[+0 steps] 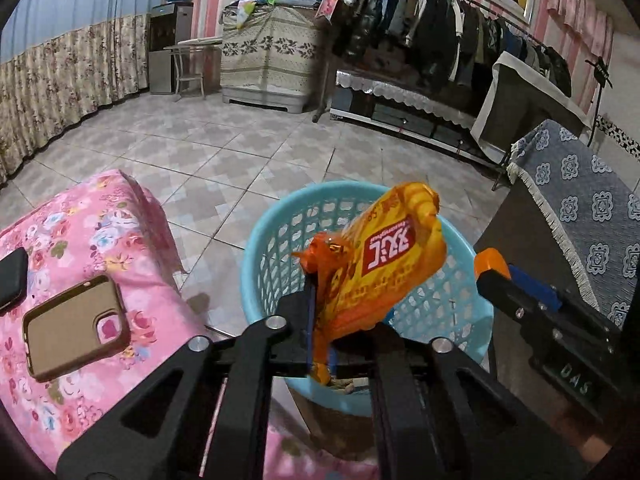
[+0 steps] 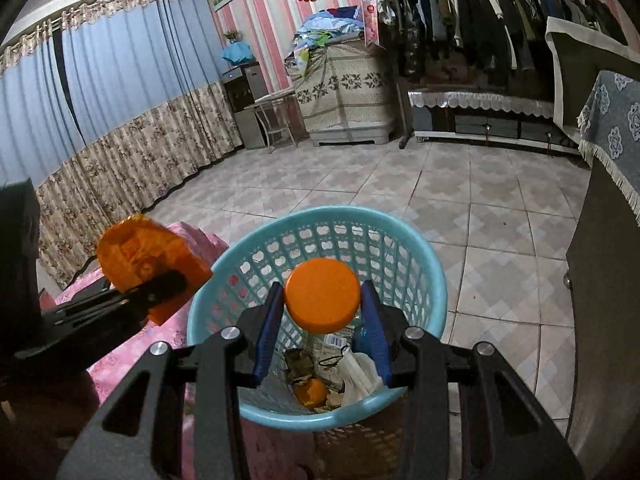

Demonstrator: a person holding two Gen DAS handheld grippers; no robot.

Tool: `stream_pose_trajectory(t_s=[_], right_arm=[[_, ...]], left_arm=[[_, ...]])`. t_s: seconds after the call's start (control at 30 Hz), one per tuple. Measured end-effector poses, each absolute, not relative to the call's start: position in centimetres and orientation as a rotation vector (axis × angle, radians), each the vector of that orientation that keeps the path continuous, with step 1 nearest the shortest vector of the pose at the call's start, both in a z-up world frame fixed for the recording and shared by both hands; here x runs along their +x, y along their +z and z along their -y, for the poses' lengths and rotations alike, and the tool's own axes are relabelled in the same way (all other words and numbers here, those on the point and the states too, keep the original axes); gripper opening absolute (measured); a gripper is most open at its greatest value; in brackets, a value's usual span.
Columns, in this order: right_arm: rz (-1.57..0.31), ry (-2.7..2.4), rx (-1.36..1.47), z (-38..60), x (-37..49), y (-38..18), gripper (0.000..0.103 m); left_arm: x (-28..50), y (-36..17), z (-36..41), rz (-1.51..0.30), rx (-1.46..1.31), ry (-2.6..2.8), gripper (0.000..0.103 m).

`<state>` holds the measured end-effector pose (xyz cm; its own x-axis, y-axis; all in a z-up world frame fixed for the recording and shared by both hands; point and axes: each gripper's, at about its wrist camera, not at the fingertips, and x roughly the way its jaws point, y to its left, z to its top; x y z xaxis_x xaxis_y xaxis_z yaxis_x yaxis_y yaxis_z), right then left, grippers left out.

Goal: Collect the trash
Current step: 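Open both grippers to drop the snack bag and cap into the basket, then move both tools back over the table toward the receipt and yellow lid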

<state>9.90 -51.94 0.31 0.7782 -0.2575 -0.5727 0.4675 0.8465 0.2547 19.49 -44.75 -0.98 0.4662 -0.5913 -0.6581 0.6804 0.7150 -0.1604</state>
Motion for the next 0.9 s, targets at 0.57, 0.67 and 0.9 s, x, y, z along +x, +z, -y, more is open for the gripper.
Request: stream_pose_trajectory(t_s=[0.57, 0.67, 0.9], right_arm=[[-0.553, -0.445, 0.397, 52.4, 9.8, 0.2, 0.046], [-0.542, -0.455, 0.404, 52.4, 9.5, 0.4, 0.051], [-0.546, -0.428, 0.361, 50.8, 10.7, 1.4, 0.053]], left_arm=[[19.9, -0.6, 45.0, -0.752, 0.116, -0.765, 0.042], [19.8, -0.4, 44.5, -0.735, 0.120, -0.753, 0.050], [20.3, 1.9, 37.7, -0.663, 0.111, -0.642, 0.060]])
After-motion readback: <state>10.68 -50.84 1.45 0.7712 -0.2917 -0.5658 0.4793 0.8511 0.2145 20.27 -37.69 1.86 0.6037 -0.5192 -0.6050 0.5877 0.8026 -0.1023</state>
